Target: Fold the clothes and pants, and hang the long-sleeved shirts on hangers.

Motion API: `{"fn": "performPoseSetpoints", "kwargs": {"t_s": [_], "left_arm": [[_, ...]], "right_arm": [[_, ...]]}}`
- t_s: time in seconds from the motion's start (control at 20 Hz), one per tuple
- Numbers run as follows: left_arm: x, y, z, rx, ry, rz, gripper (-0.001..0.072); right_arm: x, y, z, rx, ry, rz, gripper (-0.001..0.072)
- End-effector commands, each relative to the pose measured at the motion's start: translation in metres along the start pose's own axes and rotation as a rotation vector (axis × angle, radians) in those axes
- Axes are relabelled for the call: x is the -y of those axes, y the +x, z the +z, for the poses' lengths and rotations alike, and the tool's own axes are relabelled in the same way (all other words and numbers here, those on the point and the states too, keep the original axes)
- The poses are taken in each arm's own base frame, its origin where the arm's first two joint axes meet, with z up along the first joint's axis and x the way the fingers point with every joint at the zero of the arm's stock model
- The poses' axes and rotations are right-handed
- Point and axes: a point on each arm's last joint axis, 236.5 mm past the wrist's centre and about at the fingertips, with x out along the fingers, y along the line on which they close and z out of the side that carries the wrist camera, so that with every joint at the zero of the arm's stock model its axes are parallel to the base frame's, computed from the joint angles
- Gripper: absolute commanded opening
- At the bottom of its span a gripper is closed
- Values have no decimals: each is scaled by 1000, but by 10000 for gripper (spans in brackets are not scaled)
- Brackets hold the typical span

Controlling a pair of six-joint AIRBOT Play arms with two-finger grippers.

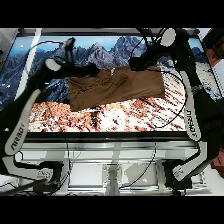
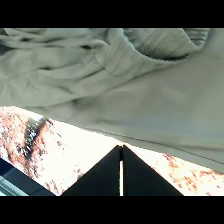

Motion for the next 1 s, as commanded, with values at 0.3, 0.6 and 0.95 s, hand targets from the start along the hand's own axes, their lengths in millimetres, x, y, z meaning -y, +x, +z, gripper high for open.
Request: {"fn": "performPoseSetpoints", "kwargs": {"t_s": [0.3,0.6,0.95], "left_arm": [[-171,-102,-90,-212,-284,224,596],[-188,-63,-149,-251,-379,183,596],[-172,-12,-128,-111,-483,-11,594]], "right_arm": [[9,-2,-2,-9,-11,-28,8],[8,-2,0,1,-12,-28,8],[8,-2,0,2,-11,-27,8]]}}
